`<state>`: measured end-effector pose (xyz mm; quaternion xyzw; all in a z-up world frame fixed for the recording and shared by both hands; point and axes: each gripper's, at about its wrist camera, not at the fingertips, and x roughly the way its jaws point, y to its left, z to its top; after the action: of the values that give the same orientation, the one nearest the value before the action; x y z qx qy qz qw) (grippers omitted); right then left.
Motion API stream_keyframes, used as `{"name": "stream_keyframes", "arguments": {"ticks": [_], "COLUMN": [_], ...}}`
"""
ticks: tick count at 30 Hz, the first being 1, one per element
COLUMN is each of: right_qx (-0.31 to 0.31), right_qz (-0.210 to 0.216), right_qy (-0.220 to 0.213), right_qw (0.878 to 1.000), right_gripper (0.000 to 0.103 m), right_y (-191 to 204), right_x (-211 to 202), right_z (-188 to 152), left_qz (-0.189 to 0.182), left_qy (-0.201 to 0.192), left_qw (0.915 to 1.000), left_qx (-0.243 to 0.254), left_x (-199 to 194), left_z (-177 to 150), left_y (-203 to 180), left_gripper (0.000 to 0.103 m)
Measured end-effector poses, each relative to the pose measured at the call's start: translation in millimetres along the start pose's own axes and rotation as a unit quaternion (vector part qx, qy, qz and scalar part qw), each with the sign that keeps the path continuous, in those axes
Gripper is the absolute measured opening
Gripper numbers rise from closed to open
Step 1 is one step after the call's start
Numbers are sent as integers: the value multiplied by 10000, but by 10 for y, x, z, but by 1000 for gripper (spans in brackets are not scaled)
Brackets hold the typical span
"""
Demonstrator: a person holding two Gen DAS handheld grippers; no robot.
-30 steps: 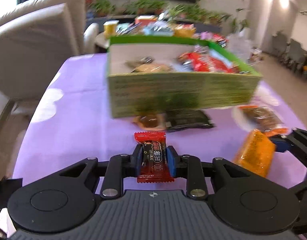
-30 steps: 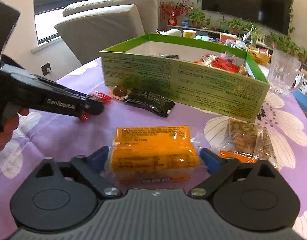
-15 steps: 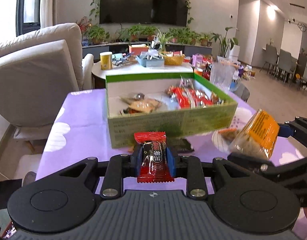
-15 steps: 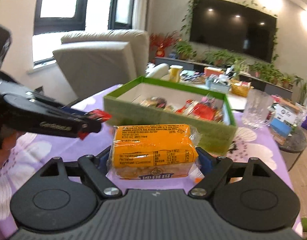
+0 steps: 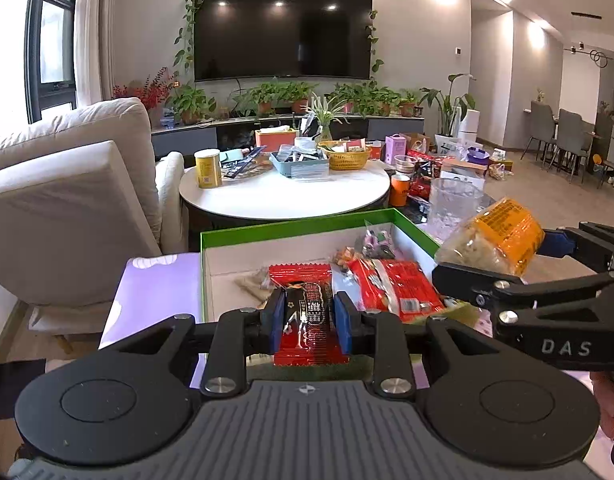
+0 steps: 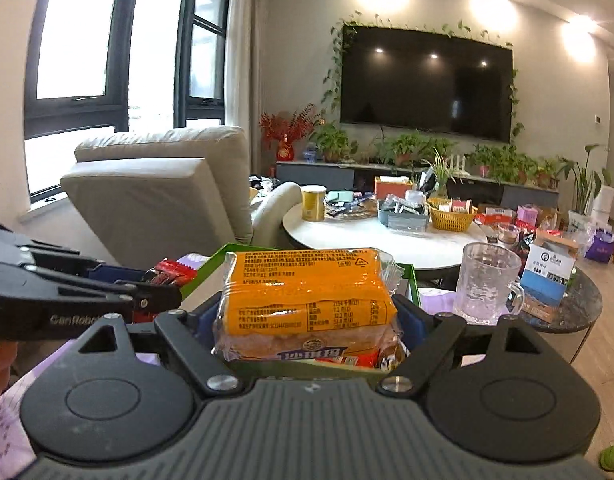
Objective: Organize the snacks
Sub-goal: 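Drop the red candy packet and orange cake block into the green box with both grippers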
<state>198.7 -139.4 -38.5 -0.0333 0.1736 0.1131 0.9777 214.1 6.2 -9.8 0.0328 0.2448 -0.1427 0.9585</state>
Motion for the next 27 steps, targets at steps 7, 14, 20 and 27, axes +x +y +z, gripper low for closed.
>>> {"name": "stream_keyframes", "arguments": {"ticks": [7, 14, 20, 27], "right_qx": [187, 199, 406, 654], "right_qz": [9, 32, 101, -127], "right_qy": [94, 161, 290, 154], "right_qw": [9998, 9997, 9987, 9977], "right_gripper": [59, 59, 59, 59], "right_y": [-113, -137, -167, -180], "right_x": [292, 580, 795, 827], "right_z": [49, 44, -10, -22], "left_qz": [130, 229, 394, 458], "left_qy": [146, 158, 151, 111], "left_qw": [9998, 9996, 9991, 9988], "left_qx": [-59, -29, -107, -127], "left_x": [384, 661, 848, 840], "left_z": [104, 141, 133, 92], "left_y": [87, 157, 228, 301], "left_gripper": [26, 26, 43, 55]}}
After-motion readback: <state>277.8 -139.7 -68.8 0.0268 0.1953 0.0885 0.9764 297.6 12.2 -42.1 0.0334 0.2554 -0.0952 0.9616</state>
